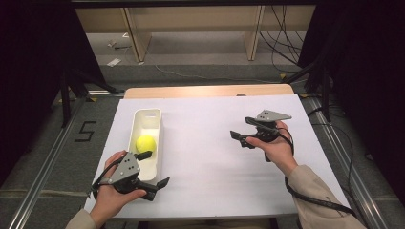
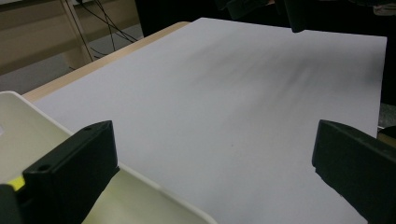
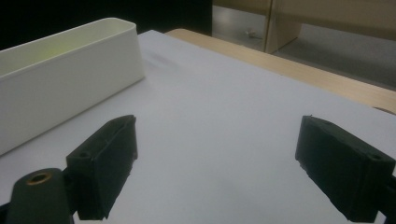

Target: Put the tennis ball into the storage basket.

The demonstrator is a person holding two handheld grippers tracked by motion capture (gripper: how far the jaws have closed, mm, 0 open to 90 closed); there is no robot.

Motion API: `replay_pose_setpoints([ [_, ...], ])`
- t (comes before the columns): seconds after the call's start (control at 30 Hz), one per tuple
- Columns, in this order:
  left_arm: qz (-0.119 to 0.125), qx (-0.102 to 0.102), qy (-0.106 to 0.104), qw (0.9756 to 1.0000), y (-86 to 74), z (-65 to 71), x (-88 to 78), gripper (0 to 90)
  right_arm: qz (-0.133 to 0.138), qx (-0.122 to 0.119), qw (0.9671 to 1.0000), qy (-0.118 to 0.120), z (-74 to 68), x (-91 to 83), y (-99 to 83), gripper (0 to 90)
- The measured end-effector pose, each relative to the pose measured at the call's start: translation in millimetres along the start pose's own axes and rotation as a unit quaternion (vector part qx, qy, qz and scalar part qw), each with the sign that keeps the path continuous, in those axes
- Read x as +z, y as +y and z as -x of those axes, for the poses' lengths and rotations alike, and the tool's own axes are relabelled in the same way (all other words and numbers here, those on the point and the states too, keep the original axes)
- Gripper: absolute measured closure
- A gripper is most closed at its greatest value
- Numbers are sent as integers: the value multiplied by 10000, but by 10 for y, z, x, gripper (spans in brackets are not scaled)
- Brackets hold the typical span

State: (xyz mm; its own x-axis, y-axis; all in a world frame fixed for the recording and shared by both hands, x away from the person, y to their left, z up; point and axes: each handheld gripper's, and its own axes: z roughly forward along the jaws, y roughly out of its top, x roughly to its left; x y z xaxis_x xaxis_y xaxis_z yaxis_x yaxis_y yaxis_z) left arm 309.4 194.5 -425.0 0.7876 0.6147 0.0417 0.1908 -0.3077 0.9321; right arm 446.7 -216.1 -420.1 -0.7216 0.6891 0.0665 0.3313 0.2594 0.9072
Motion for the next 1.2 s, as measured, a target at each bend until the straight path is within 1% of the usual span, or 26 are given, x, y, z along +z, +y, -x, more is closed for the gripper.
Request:
replay_pose_setpoints([
  [0.47,-14,4,0,10000,-1,-1,3,0,-51,95,9999,-135,54,-261,-187,145],
  [0.57,-14,-3,8,10000,-1,0,2,0,-75,68,9998,-154,55,-305,-210,145],
  [0.77,-12,-4,6,10000,0,0,2,0,-45,77,9998,-183,59,-374,-247,146],
  [1.0,-7,-12,4,10000,0,-2,2,0,-92,103,9998,-173,48,-440,-307,147],
  [1.2,3,-11,-4,10000,5,-4,7,0,-47,101,9998,-169,48,-475,-329,147],
])
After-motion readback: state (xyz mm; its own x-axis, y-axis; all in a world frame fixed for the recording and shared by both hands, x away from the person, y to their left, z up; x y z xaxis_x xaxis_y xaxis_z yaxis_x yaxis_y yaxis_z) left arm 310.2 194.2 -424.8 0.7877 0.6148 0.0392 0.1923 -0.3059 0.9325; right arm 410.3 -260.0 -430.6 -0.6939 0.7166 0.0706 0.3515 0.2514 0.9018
